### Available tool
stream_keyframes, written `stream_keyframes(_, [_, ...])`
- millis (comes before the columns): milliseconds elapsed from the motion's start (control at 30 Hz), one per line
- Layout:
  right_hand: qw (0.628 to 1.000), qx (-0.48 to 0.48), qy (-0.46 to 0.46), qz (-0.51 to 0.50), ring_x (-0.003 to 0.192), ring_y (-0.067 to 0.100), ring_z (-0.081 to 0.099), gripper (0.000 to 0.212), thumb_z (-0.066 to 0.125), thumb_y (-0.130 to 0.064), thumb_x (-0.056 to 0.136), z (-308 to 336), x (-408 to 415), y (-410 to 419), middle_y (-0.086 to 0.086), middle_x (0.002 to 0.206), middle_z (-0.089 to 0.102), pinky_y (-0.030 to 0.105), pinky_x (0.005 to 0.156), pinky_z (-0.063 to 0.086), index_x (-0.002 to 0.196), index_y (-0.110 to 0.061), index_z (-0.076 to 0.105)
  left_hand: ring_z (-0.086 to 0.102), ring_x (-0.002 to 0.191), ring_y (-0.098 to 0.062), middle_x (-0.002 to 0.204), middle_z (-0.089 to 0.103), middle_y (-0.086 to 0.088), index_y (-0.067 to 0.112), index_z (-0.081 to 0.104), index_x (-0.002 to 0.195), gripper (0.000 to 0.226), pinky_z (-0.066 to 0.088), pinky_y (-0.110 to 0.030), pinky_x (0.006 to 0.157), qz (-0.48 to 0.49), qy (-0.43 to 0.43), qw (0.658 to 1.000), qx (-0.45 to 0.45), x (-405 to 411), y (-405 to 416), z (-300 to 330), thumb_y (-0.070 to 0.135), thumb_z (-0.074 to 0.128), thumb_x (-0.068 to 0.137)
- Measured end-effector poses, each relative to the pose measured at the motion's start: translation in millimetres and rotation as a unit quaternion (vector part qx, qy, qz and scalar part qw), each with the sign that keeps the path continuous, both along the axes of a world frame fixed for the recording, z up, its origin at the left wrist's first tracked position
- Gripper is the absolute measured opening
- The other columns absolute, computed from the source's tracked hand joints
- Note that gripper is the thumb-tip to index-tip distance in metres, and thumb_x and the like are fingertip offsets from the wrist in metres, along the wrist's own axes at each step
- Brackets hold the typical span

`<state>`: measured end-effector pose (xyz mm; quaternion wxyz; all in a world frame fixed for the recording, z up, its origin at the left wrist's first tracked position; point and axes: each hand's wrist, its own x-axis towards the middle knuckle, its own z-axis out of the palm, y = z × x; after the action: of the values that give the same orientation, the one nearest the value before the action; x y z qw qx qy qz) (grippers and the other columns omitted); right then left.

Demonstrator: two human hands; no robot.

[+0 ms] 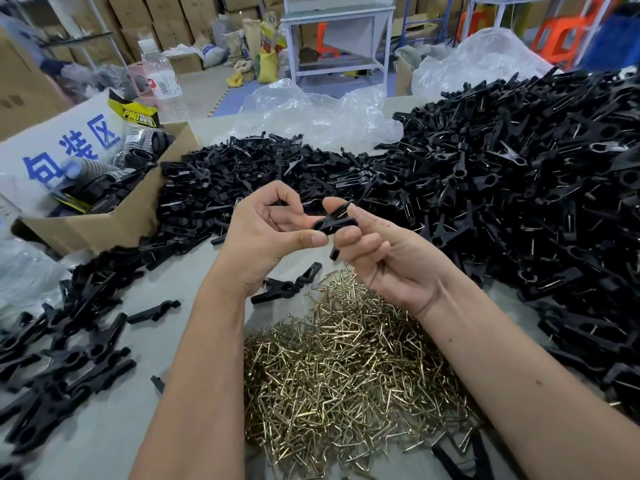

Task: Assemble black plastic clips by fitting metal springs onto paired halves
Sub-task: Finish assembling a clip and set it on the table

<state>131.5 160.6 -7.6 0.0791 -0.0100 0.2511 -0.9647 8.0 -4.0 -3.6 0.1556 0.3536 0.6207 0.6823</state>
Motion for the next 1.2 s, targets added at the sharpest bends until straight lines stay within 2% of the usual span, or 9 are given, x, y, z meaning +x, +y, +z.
stream_keyframes(167, [0.997, -0.064, -0.037, 0.029, 0.045, 0.008, 0.055, 0.027, 0.061, -0.004, 0.09, 1.1, 1.7, 4.3, 0.01, 0.068, 0.054, 0.014, 0.036, 0.046, 0.115, 0.0, 0.072, 0.079, 0.085, -0.018, 0.073, 0.078, -0.007, 0.016, 0.061, 0.085, 0.049, 0.061, -0.028, 0.074, 0.009, 0.025, 1.0, -0.012, 3.3, 2.0, -2.1, 0.013, 0.099, 0.054])
stream_keyframes(333, [1.0, -0.011, -0.006, -0.022, 0.044, 0.003, 0.05, 0.026, 0.053, -0.01, 0.099, 1.6, 1.6, 4.0, 0.006, 0.066, 0.053, 0.011, 0.034, 0.042, 0.11, -0.004, 0.075, 0.071, 0.069, -0.012, 0.077, 0.078, -0.006, 0.013, 0.063, 0.093, 0.049, 0.059, -0.041, 0.077, 0.044, 0.054, 0.997, -0.043, 4.3, 7.9, -1.9, 0.023, 0.096, 0.058])
stream_keyframes(433, [0.99, 0.091, 0.012, -0.105, 0.047, 0.004, 0.048, 0.027, 0.057, -0.013, 0.096, 6.4, 0.1, 5.1, 0.004, 0.067, 0.055, 0.01, 0.038, 0.04, 0.115, -0.01, 0.075, 0.075, 0.089, -0.015, 0.092, 0.08, 0.0, 0.016, 0.067, 0.095, 0.048, 0.06, -0.037, 0.084, 0.056, 0.08, 0.99, -0.105, 1.0, 7.7, -4.2, 0.031, 0.097, 0.06])
stream_keyframes(567, [0.922, 0.259, -0.007, -0.286, 0.065, 0.014, 0.061, 0.038, 0.057, -0.009, 0.101, 16.0, -1.6, 16.6, 0.009, 0.08, 0.069, 0.019, 0.054, 0.052, 0.135, -0.022, 0.068, 0.058, 0.121, -0.015, 0.119, 0.07, 0.011, 0.03, 0.07, 0.097, 0.032, 0.048, -0.046, 0.105, 0.191, 0.211, 0.923, -0.259, -8.1, 11.5, -13.8, 0.032, 0.092, 0.074])
stream_keyframes(700, [0.852, 0.312, 0.016, -0.42, 0.092, 0.025, 0.075, 0.079, 0.052, 0.004, 0.104, 20.4, -1.3, 26.7, 0.02, 0.12, 0.069, 0.032, 0.08, 0.061, 0.163, -0.039, 0.02, 0.01, 0.157, -0.025, 0.166, 0.03, 0.011, 0.046, 0.048, 0.145, 0.055, 0.009, -0.057, 0.126, 0.193, 0.264, 0.847, -0.419, -14.6, 12.8, -21.5, 0.052, 0.068, 0.094])
stream_keyframes(867, [0.719, 0.544, -0.007, -0.432, 0.076, 0.018, 0.075, 0.049, 0.06, 0.002, 0.1, 14.4, -8.8, 15.7, 0.008, 0.099, 0.073, 0.034, 0.062, 0.063, 0.145, -0.017, 0.054, 0.019, 0.155, -0.024, 0.167, 0.028, 0.012, 0.045, 0.055, 0.138, 0.04, 0.009, -0.06, 0.123, 0.17, 0.253, 0.823, -0.48, -20.0, 13.9, -28.5, 0.048, 0.062, 0.099])
stream_keyframes(1000, [0.491, 0.789, 0.046, -0.366, 0.088, 0.011, 0.068, 0.023, 0.067, -0.009, 0.096, 11.8, -29.1, -1.2, -0.005, 0.095, 0.075, 0.033, 0.093, 0.056, 0.116, -0.018, 0.076, 0.047, 0.12, -0.021, 0.126, 0.056, 0.017, 0.04, 0.062, 0.09, 0.015, 0.042, -0.048, 0.102, 0.188, 0.258, 0.858, -0.402, -21.3, 11.8, -25.4, 0.034, 0.076, 0.09])
stream_keyframes(1100, [0.315, 0.922, 0.059, -0.22, 0.13, 0.026, 0.045, 0.048, 0.064, -0.013, 0.096, 12.4, -57.0, -6.7, 0.004, 0.136, 0.063, 0.041, 0.11, 0.04, 0.142, -0.024, 0.059, 0.066, 0.085, -0.025, 0.09, 0.067, 0.005, 0.033, 0.058, 0.079, 0.031, 0.057, -0.045, 0.07, 0.181, 0.218, 0.892, -0.354, -21.4, 11.5, -26.5, 0.012, 0.079, 0.083])
stream_keyframes(1200, [0.258, 0.963, 0.019, -0.074, 0.156, 0.035, 0.008, 0.075, 0.059, -0.023, 0.1, 14.8, -84.0, -6.0, 0.014, 0.169, 0.019, 0.057, 0.122, 0.021, 0.163, -0.031, 0.02, 0.066, 0.072, -0.007, 0.075, 0.069, 0.01, 0.031, 0.059, 0.077, 0.035, 0.055, -0.029, 0.062, 0.198, 0.209, 0.899, -0.329, -21.7, 7.6, -25.5, 0.0, 0.076, 0.076])
